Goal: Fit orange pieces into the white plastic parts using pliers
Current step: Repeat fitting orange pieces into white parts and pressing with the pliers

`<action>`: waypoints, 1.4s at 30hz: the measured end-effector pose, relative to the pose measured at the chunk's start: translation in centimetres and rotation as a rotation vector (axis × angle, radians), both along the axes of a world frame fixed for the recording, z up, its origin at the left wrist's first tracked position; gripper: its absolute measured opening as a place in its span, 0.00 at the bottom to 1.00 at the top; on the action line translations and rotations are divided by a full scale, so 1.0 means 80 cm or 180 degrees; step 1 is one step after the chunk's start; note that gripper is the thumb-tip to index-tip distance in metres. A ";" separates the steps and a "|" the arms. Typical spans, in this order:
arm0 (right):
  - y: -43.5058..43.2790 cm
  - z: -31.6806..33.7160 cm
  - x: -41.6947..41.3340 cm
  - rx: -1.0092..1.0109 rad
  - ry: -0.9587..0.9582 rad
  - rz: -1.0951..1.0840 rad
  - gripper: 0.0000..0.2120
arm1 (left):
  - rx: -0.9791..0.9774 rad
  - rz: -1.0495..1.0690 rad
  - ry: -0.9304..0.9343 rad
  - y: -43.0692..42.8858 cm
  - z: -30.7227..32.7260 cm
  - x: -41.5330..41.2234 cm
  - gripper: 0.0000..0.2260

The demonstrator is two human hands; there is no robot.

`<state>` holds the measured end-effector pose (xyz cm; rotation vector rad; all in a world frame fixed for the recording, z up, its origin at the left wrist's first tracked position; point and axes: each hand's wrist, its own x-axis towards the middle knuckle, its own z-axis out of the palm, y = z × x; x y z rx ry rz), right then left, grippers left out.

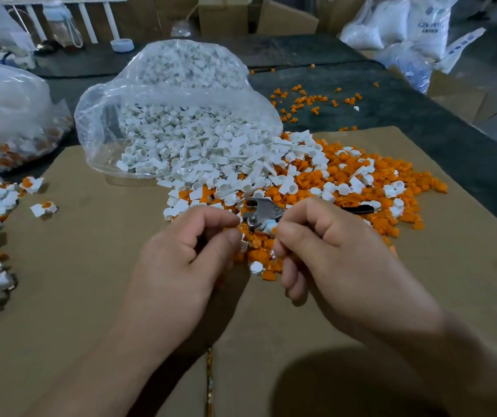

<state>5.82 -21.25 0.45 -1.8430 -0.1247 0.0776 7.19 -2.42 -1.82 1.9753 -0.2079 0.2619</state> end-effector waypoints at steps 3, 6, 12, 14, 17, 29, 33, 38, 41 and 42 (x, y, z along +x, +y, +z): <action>-0.004 0.010 0.001 0.1189 0.0404 0.0205 0.07 | -0.0487 -0.0111 0.0155 -0.002 0.001 -0.003 0.07; -0.008 0.016 0.004 0.2013 0.0886 0.0325 0.09 | -0.0688 -0.0270 0.0211 -0.004 -0.001 -0.003 0.08; -0.009 0.019 0.006 0.2524 0.1417 0.0639 0.10 | -0.0815 -0.0233 0.0217 -0.009 0.005 -0.003 0.08; -0.009 0.018 0.007 0.2578 0.1496 0.0678 0.10 | -0.0893 -0.0254 0.0223 -0.009 0.006 -0.004 0.09; -0.009 0.015 0.007 0.2536 0.1519 0.0730 0.10 | -0.1081 -0.0284 0.0227 -0.008 0.008 -0.006 0.07; -0.010 0.007 0.009 0.2406 0.1289 0.0810 0.08 | -0.0719 -0.0440 -0.0033 -0.006 0.015 -0.010 0.06; -0.011 0.010 0.009 0.2521 0.1359 0.0883 0.08 | -0.0971 -0.0586 0.0006 -0.009 0.016 -0.013 0.10; -0.015 0.010 0.010 0.2587 0.1362 0.0956 0.08 | -0.1262 -0.0784 -0.0039 -0.010 0.016 -0.013 0.09; -0.016 0.010 0.011 0.2604 0.1334 0.1015 0.07 | -0.1362 -0.0906 -0.0141 -0.010 0.015 -0.012 0.06; -0.016 0.010 0.011 0.2620 0.1333 0.1031 0.08 | -0.1407 -0.0936 -0.0159 -0.010 0.015 -0.012 0.06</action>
